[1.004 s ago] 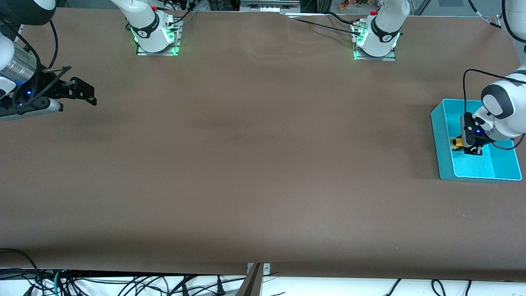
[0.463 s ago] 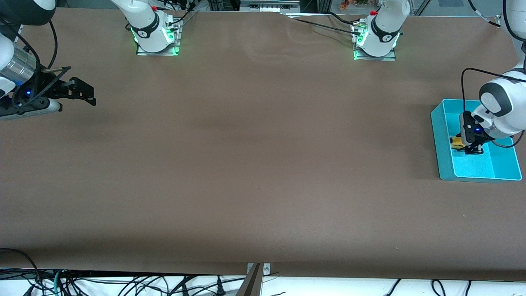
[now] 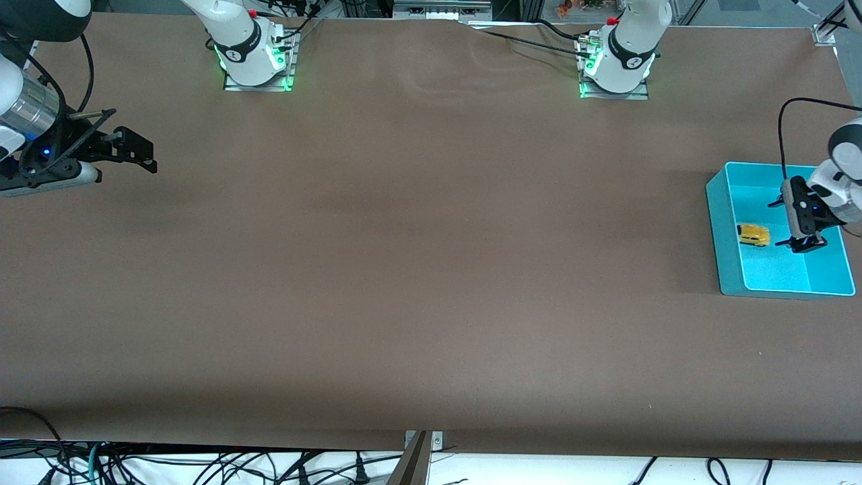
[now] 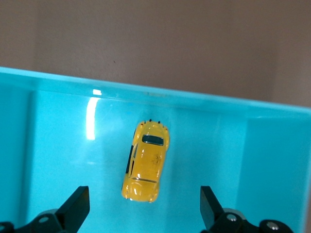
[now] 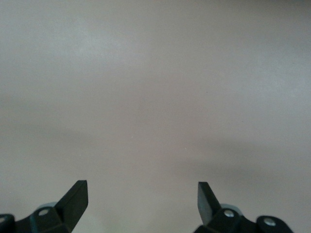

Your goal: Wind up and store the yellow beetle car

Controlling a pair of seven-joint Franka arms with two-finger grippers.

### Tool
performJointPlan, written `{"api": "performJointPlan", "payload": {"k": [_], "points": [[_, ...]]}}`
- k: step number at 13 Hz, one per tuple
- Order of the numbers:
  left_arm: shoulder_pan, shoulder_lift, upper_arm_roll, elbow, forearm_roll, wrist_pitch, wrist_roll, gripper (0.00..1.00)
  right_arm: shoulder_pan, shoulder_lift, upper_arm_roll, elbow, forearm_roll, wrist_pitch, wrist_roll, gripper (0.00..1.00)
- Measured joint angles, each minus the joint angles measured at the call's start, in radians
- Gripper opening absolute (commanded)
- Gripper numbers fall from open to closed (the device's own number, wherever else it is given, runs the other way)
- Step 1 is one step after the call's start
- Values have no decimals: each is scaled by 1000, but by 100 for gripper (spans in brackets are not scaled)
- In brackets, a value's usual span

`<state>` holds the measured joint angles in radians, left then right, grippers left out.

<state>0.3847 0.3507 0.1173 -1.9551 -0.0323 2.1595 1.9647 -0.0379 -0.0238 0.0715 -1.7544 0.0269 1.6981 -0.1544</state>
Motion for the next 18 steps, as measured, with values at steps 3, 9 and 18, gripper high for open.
{"api": "performJointPlan", "payload": {"k": [3, 9, 18], "points": [[-46, -92, -24, 61, -7, -237, -260, 100, 0, 0, 0, 0, 0, 0, 0, 100], [-126, -235, -229, 166, -22, -477, -938, 100, 0, 0, -2, 0, 0, 0, 0, 100], [-322, -263, -250, 324, 13, -600, -1821, 100, 0, 0, -2, 0, 0, 0, 0, 100]]}}
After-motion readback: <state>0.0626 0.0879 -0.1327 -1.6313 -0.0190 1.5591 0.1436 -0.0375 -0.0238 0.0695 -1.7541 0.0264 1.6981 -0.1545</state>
